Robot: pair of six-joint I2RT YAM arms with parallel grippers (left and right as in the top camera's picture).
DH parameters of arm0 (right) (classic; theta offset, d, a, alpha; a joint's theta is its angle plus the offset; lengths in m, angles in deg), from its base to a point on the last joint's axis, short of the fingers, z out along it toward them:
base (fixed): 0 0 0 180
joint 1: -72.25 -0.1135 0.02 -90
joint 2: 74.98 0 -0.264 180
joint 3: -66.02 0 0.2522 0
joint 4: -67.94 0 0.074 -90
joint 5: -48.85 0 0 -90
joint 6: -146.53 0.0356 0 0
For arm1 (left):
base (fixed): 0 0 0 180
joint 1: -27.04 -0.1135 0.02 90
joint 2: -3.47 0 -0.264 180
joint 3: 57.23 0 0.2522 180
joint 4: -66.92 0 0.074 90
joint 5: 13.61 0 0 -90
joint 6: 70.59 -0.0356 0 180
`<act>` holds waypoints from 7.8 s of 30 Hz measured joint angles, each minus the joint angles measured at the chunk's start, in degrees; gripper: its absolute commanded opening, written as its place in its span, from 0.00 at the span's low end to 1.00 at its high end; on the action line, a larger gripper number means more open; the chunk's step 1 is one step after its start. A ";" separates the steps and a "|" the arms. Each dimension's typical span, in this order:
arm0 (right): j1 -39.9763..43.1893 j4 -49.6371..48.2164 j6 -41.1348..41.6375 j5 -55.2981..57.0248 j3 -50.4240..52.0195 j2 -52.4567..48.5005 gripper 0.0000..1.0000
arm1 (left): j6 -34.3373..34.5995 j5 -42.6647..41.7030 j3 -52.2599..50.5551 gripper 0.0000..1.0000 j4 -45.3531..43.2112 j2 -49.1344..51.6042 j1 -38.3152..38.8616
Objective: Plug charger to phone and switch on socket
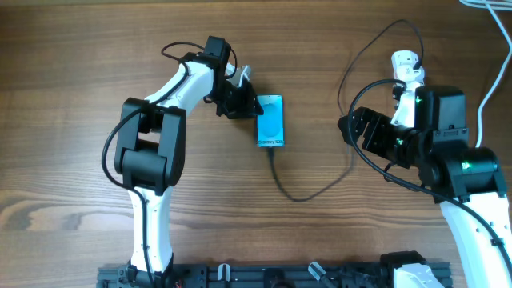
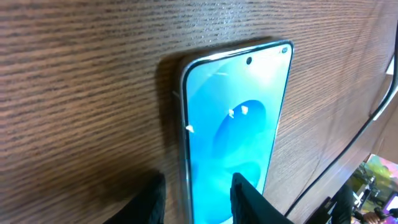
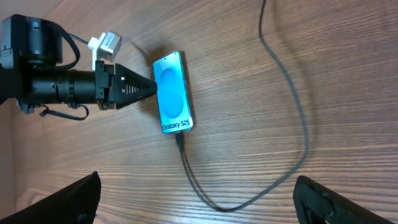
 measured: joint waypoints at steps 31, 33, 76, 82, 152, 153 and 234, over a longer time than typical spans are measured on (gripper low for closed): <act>13.18 -9.88 21.40 19.96 0.00 -13.09 0.05 | -0.50 34.75 4.13 1.00 40.85 -59.82 -9.75; 16.81 -14.86 20.41 20.81 0.00 -16.02 0.05 | -0.37 35.82 4.13 1.00 42.51 -64.04 -9.75; 20.92 -51.71 11.89 25.81 0.00 -43.89 0.04 | 9.14 59.98 -8.15 1.00 49.24 -109.55 -9.75; 20.37 -53.13 11.91 25.40 0.00 -47.36 0.05 | 9.14 59.98 -8.15 1.00 49.27 -109.55 -9.75; 17.51 -36.76 5.53 26.49 -11.02 -52.41 0.05 | 9.16 59.95 -8.15 1.00 49.24 -109.55 -9.75; 17.16 -35.43 5.44 25.18 -11.02 -51.89 0.04 | 9.16 59.95 -8.15 1.00 49.24 -109.55 -9.75; 7.37 -3.06 4.37 20.65 -10.80 2.54 0.04 | 24.37 62.47 -91.80 1.00 -40.11 -127.54 -7.74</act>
